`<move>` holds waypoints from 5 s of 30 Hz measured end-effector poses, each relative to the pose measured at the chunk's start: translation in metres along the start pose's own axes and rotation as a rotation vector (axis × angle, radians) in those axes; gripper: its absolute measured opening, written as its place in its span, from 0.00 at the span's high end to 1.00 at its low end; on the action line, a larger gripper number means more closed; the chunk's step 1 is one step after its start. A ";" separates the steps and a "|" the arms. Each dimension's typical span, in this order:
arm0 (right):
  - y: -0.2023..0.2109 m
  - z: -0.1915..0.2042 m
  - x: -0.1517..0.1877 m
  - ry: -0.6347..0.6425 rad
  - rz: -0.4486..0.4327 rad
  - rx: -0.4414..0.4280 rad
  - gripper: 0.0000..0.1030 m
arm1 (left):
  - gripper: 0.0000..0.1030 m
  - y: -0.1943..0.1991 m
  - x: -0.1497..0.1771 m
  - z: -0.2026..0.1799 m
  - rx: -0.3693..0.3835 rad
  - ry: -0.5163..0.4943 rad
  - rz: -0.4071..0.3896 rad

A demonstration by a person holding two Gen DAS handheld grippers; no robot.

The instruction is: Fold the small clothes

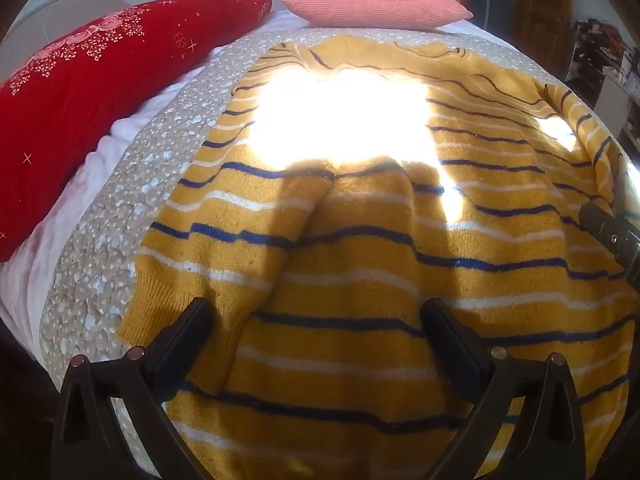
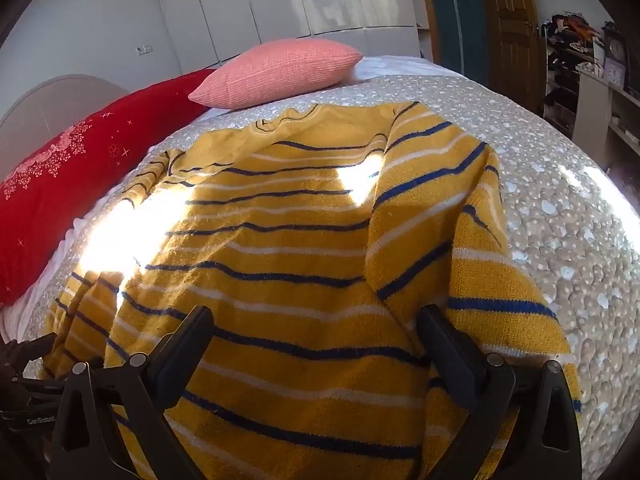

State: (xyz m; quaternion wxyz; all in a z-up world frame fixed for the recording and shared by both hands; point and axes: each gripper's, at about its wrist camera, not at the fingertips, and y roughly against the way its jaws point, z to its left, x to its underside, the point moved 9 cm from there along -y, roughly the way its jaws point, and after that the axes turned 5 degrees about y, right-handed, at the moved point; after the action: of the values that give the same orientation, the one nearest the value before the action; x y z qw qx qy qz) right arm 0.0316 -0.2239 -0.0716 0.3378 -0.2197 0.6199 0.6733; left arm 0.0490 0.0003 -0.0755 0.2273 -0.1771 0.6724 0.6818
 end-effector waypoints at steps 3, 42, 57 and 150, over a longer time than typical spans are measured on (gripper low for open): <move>0.003 -0.003 -0.003 0.001 -0.006 -0.015 0.00 | 0.00 0.001 0.000 -0.001 0.013 -0.001 -0.026; -0.012 -0.003 0.010 0.059 0.052 0.015 0.00 | 0.00 0.099 -0.085 -0.007 0.135 -0.092 -0.496; 0.074 -0.033 -0.026 0.001 -0.035 0.127 0.38 | 0.00 0.038 -0.085 0.038 0.342 0.140 -0.343; 0.047 0.265 -0.018 0.266 0.115 -0.490 0.66 | 0.00 0.089 -0.070 0.285 -0.038 0.665 -0.584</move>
State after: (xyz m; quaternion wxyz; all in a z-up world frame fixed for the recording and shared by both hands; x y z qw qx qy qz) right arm 0.0417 0.0330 0.0090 0.1515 -0.3459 0.4892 0.7862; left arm 0.0771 0.2797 0.0464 0.1782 -0.5735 0.6180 0.5073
